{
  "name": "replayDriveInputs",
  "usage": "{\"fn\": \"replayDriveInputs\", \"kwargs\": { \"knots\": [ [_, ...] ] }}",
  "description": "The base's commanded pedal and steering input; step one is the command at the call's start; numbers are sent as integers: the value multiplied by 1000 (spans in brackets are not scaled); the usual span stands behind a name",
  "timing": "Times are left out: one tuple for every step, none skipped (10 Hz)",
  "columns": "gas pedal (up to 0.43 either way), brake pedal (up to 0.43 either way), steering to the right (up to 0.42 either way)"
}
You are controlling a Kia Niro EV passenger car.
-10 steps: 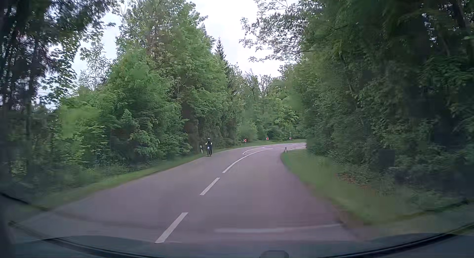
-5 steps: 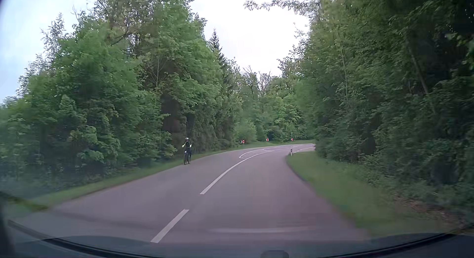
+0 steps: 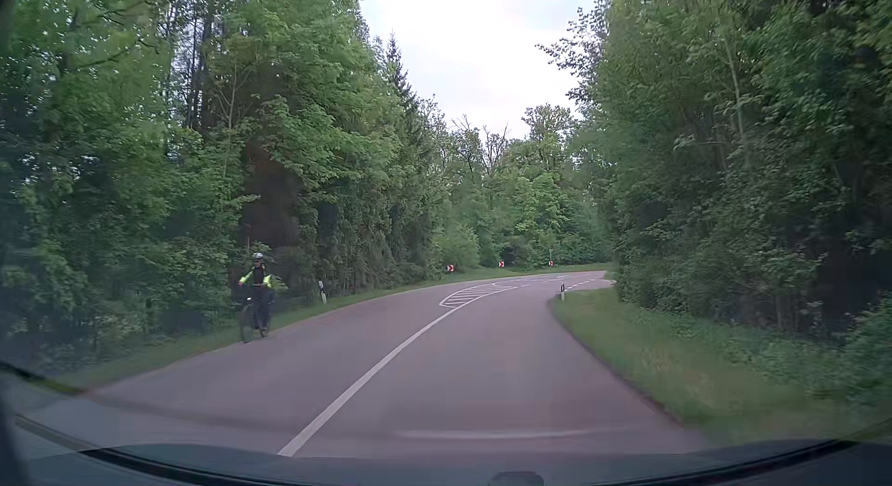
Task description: Follow the waypoints while adhering to traffic rules and regulations
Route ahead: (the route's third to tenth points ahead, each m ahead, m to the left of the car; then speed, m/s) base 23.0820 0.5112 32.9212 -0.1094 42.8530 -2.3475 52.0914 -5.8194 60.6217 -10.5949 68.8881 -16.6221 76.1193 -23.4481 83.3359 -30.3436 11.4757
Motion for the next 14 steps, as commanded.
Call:
{"fn": "replayDriveInputs", "kwargs": {
  "knots": [
    [150,0,9],
    [150,0,10],
    [150,0,12],
    [150,0,14],
    [150,0,17],
    [150,0,17],
    [150,0,18],
    [150,0,18],
    [150,0,19],
    [138,0,21],
    [98,0,23],
    [98,0,25],
    [98,0,28],
    [98,0,32]
  ]
}}
